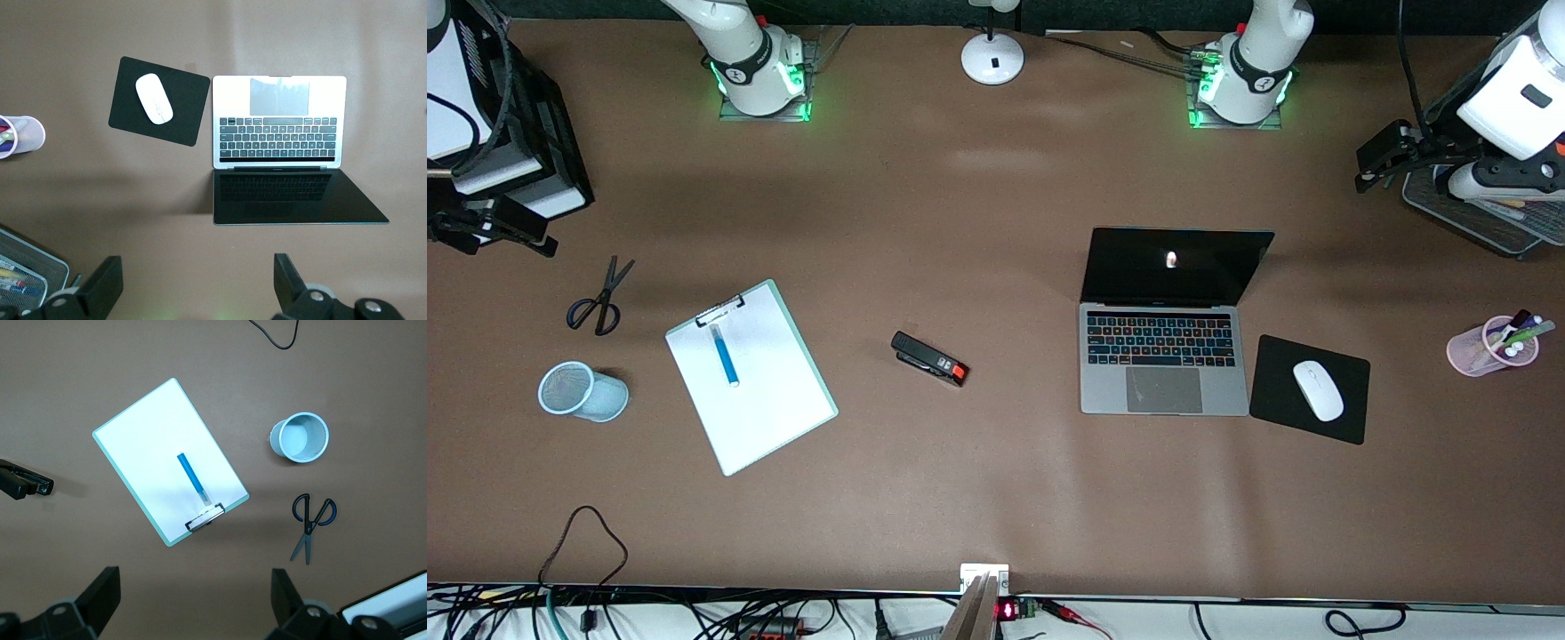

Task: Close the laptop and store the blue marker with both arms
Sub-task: 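Move the left gripper from rest toward the open laptop lid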

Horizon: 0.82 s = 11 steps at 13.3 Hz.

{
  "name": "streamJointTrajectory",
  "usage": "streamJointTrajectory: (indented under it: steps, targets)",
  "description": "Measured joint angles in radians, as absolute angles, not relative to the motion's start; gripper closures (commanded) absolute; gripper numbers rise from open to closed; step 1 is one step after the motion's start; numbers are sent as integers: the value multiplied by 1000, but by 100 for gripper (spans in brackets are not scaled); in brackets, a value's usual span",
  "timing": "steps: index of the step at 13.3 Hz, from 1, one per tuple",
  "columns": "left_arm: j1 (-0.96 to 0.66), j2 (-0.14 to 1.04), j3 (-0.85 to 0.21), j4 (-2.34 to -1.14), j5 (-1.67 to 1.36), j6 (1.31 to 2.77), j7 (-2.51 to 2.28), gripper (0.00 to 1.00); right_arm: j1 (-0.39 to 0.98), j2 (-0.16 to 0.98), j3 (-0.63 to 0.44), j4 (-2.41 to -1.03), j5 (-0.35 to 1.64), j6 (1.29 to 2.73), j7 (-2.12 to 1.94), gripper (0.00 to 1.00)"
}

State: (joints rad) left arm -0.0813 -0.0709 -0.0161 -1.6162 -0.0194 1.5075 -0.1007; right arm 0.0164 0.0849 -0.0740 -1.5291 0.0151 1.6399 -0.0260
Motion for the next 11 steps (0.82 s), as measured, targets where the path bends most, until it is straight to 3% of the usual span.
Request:
streamJointTrajectory:
  steps: [8,11]
  targets:
    - [-63,-68,-15,-1616,-19,1506,-101,0,16,85,-74,-1529,15,1639,-26,0]
    - [-42,-59,-20,-1616,-20,1421,-93,0,16,85,-74,-1529,15,1639,-26,0]
